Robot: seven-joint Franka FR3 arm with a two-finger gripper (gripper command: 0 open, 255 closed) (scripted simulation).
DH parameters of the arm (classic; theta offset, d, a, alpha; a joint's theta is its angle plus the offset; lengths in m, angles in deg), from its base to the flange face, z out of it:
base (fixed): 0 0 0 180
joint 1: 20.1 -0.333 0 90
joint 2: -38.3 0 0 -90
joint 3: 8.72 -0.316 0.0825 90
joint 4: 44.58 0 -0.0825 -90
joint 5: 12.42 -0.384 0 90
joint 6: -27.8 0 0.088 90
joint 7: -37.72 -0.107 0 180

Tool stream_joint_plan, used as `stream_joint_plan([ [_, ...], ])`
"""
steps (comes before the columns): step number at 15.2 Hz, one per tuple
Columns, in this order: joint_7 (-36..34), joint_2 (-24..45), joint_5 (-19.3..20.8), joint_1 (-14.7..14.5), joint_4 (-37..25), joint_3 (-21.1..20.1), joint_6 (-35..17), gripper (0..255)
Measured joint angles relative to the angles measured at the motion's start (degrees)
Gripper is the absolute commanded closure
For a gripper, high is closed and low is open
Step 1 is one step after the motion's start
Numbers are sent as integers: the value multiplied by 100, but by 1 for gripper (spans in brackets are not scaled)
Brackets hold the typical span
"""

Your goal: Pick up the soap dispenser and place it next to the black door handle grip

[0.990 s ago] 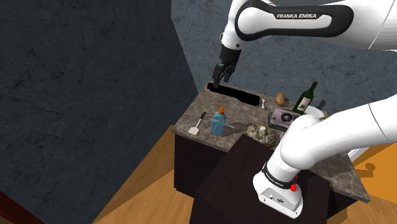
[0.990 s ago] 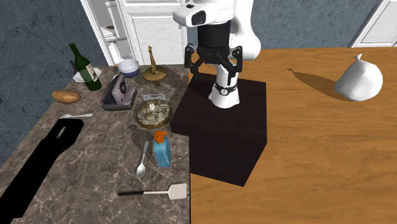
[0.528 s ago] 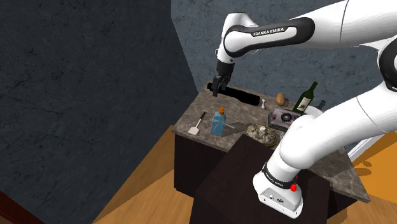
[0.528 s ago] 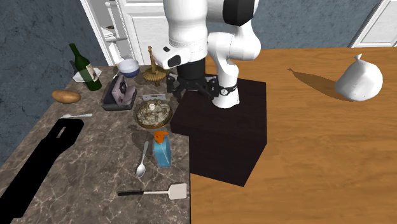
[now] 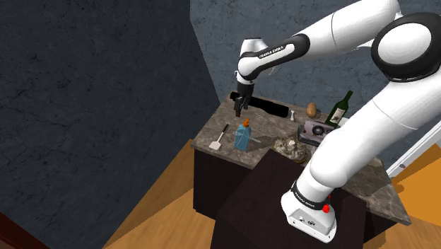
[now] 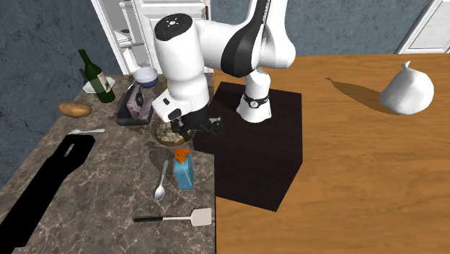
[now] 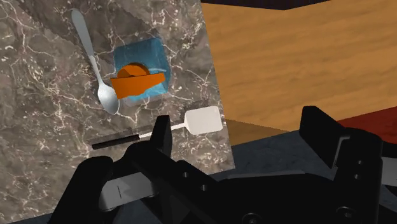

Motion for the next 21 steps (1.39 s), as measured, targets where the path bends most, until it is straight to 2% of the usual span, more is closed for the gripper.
stream_joint_plan([
  [8, 846, 1637, -68, 169, -424, 291, -851, 0],
  [12, 1268, 2556, -184, 318, -891, 343, -1135, 0],
  [21, 1411, 3099, -321, 396, -799, 289, -1728, 0],
])
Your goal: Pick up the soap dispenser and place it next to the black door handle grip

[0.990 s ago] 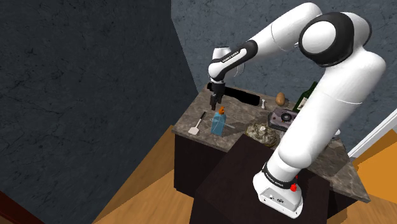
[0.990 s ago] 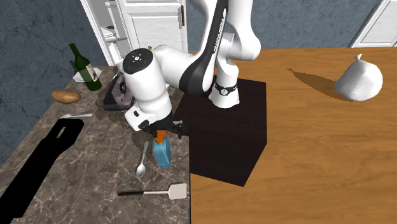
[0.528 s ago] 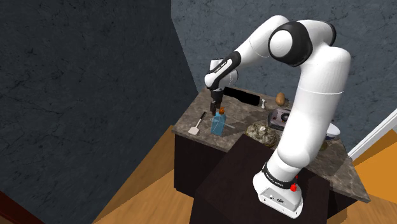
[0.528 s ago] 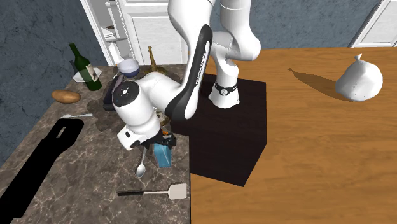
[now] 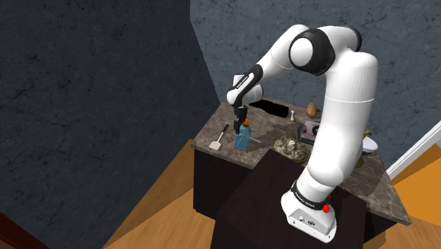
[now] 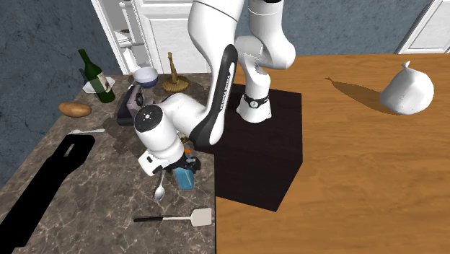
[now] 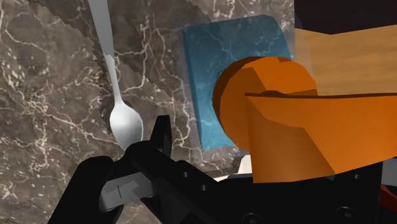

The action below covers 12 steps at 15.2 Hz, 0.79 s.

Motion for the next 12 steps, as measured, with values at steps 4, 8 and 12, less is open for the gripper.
stream_joint_plan([
  [4, 7, 10, -3, 5, 12, 0, -23, 0],
  [8, 7, 7, -3, 5, 8, 1, -25, 255],
  [12, 9, 7, -1, 7, 8, 3, -32, 255],
])
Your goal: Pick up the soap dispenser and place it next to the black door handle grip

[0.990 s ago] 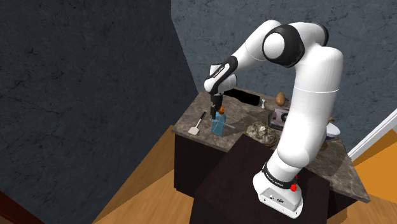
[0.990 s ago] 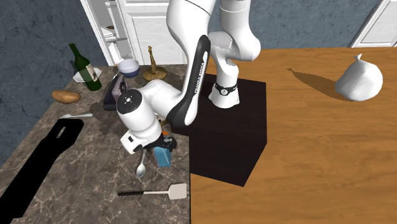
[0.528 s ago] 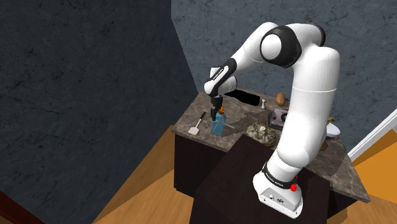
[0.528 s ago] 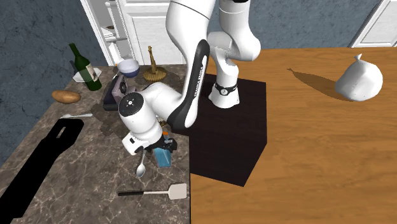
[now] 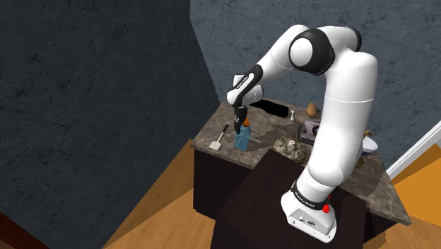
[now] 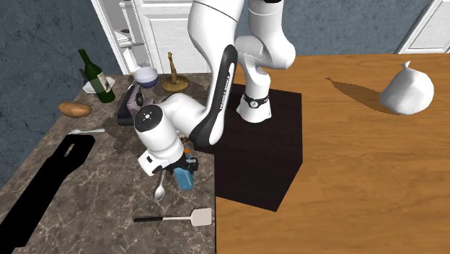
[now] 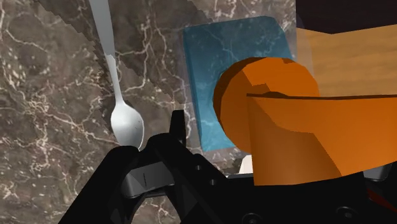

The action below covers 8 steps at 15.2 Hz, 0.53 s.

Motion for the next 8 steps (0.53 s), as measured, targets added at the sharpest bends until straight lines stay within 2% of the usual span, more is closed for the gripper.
stream_joint_plan([
  [8, -46, -202, 64, -34, 3, 27, 209, 255],
])
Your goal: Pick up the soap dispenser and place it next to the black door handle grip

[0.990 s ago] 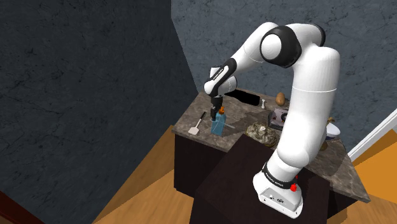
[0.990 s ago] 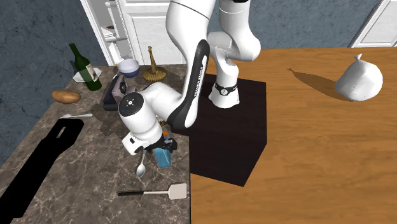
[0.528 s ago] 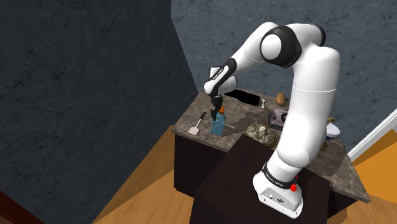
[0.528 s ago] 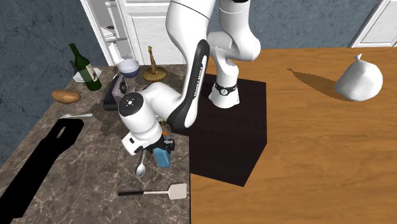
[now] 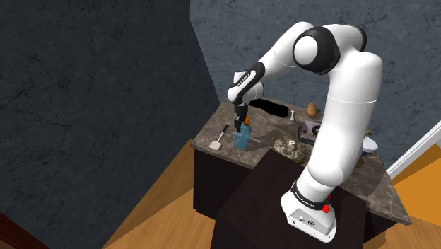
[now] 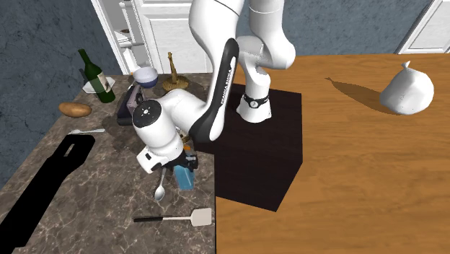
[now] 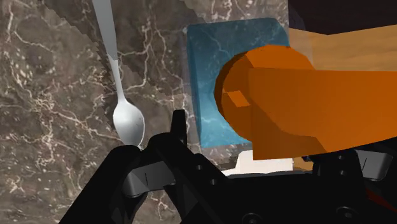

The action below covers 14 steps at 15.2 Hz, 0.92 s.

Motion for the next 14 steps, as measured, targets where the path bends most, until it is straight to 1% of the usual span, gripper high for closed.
stream_joint_plan([
  [14, -144, -889, 279, -76, -137, 93, 1001, 255],
])
